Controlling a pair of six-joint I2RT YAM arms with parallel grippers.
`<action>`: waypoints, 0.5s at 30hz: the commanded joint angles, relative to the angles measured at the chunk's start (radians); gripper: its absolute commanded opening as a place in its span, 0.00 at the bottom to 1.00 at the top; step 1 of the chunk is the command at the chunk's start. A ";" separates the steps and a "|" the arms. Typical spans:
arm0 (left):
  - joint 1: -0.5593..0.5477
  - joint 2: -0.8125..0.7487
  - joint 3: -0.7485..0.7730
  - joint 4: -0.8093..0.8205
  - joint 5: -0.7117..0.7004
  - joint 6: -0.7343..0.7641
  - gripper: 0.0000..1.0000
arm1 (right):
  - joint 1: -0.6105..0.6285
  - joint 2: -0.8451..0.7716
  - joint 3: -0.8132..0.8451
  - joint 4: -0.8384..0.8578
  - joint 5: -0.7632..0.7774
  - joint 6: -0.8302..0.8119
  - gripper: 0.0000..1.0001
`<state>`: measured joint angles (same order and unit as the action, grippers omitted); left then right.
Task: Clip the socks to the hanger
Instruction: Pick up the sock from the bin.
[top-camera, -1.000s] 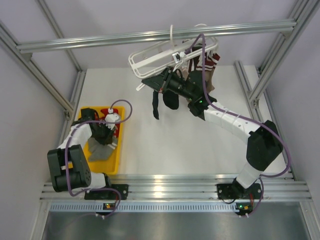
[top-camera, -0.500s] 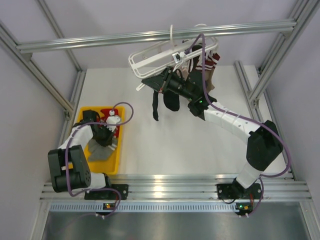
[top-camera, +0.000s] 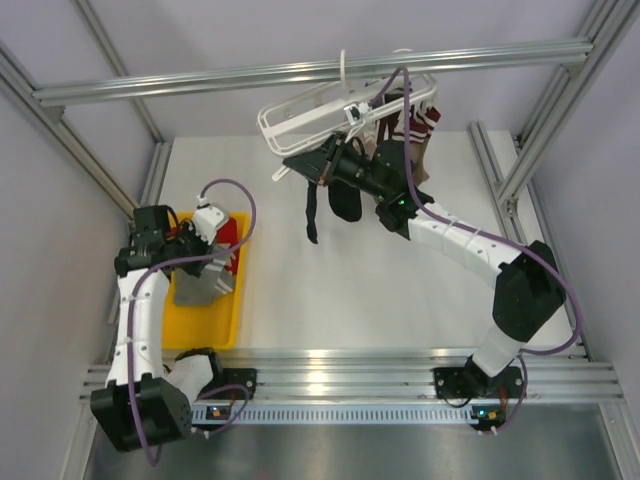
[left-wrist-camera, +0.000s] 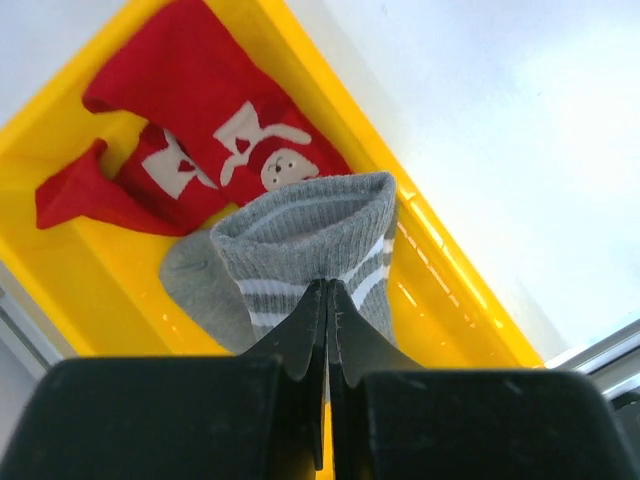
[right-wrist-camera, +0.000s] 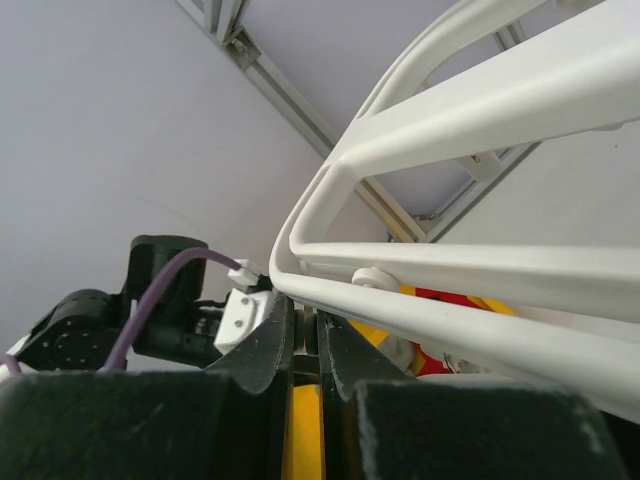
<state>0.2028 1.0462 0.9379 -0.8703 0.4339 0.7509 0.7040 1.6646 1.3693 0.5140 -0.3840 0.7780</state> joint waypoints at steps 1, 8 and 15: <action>0.004 -0.046 0.044 -0.050 0.100 -0.047 0.00 | -0.005 0.003 0.044 -0.006 -0.003 -0.017 0.00; 0.000 0.078 0.006 0.193 0.053 -0.169 0.00 | -0.003 0.003 0.037 0.000 -0.001 -0.020 0.00; -0.002 0.253 -0.024 0.402 -0.081 -0.188 0.00 | -0.003 0.004 0.028 0.006 -0.003 -0.025 0.00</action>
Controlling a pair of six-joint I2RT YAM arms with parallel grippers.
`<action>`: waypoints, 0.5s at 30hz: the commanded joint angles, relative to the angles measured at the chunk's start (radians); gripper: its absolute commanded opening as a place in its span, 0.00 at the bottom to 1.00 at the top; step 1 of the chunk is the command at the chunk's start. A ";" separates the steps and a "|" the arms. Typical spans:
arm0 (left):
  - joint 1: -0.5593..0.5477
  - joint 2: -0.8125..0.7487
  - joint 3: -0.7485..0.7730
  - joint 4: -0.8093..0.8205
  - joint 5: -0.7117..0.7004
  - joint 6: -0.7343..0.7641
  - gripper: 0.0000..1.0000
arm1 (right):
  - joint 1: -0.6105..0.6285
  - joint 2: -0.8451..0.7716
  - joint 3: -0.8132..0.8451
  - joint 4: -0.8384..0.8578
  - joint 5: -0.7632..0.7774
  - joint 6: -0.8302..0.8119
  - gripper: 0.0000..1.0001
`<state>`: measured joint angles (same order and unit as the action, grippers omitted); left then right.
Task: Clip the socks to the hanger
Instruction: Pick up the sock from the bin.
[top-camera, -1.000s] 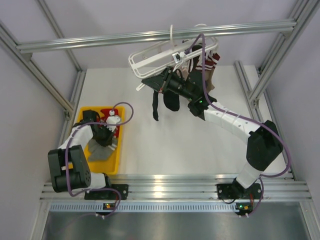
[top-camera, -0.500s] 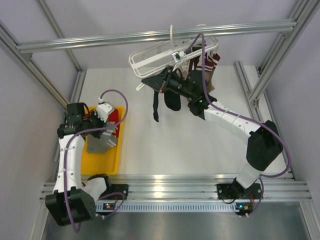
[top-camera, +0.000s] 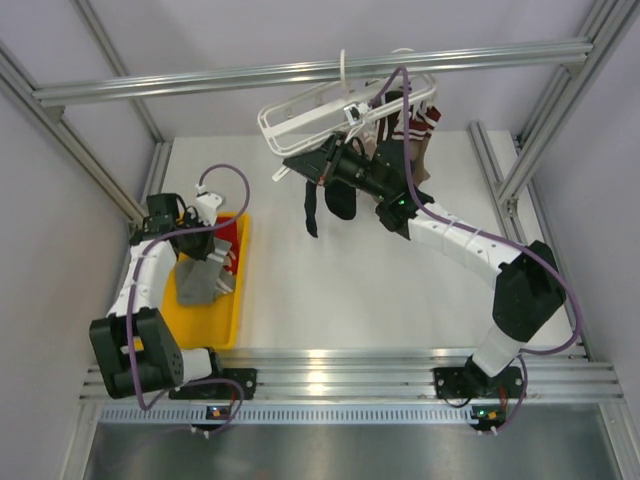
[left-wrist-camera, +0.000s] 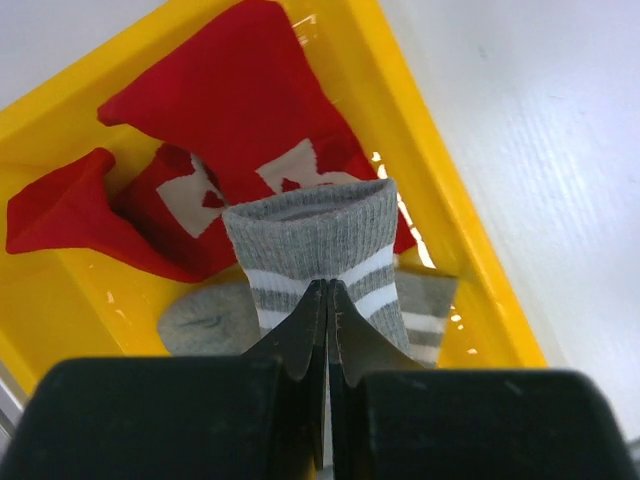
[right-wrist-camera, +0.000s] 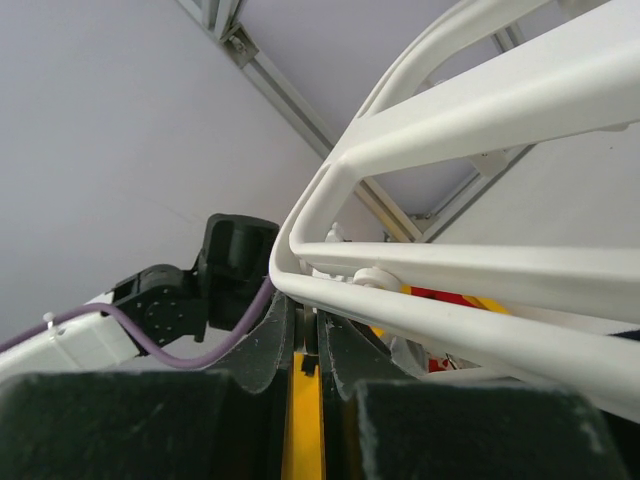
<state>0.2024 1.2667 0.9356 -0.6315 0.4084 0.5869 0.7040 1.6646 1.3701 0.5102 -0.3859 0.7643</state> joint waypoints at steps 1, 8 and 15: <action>-0.001 0.069 -0.041 0.179 -0.072 -0.013 0.00 | -0.003 0.003 0.027 0.011 0.001 -0.013 0.00; -0.001 0.180 -0.084 0.263 -0.083 -0.013 0.00 | -0.005 0.006 0.024 0.008 -0.004 -0.013 0.00; -0.001 0.247 -0.032 0.182 -0.091 -0.052 0.32 | -0.006 0.003 0.021 0.004 -0.005 -0.016 0.00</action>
<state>0.2024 1.5078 0.8589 -0.4541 0.3176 0.5568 0.7040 1.6646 1.3697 0.5102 -0.3862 0.7597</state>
